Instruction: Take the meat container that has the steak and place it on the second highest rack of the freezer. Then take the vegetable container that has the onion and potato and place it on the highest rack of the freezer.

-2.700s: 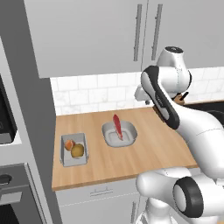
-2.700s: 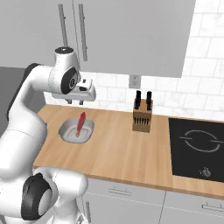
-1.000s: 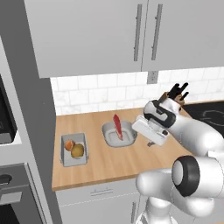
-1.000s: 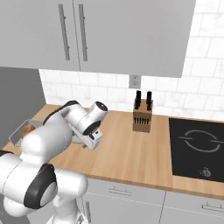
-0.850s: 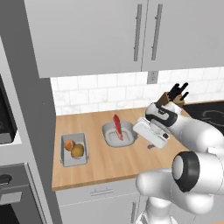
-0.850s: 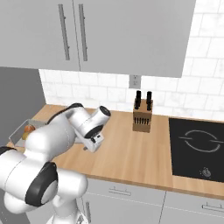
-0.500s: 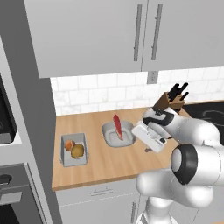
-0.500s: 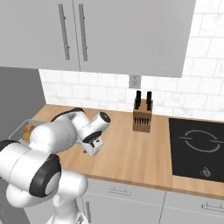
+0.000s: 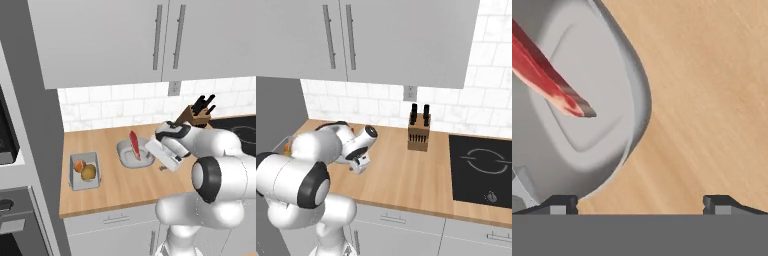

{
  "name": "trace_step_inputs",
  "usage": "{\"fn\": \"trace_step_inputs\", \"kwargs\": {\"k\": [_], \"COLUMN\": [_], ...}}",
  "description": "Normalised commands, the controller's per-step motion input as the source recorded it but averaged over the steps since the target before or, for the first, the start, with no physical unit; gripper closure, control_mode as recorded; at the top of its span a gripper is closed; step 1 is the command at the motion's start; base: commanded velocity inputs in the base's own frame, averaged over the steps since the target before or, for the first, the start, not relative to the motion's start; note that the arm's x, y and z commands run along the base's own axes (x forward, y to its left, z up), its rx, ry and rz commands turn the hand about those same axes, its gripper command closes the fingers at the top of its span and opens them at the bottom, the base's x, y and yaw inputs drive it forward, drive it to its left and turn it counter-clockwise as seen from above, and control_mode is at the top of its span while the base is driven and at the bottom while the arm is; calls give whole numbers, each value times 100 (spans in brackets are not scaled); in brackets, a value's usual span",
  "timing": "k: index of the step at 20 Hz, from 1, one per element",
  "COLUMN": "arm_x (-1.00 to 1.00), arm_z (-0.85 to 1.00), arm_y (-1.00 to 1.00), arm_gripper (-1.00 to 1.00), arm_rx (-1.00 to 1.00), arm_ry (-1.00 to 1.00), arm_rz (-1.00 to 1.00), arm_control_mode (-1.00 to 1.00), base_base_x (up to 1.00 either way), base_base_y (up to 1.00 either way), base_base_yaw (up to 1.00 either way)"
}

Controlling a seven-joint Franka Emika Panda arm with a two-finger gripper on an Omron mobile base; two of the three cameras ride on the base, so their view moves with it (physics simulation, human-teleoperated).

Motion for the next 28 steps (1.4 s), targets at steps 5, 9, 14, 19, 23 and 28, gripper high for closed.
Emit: {"fn": "trace_step_inputs", "kwargs": {"k": [5,9,14,19,23,28], "arm_x": [41,2,12,-2,-18,-51], "arm_z": [-17,-52,-39,-44,-21,-6], "arm_y": [2,3,10,19,7,1], "arm_gripper": [-100,-100,-100,100,100,100], "arm_rx": [0,0,0,0,-2,-5], "arm_ry": [4,5,4,0,0,-1], "arm_rz": [-5,-3,-4,-1,0,0], "arm_control_mode": [-100,-100,-100,-100,-100,-100], "base_base_x": [0,0,0,0,0,0], "base_base_y": [0,0,0,0,0,0], "base_base_yaw": [0,0,0,0,0,0]}}
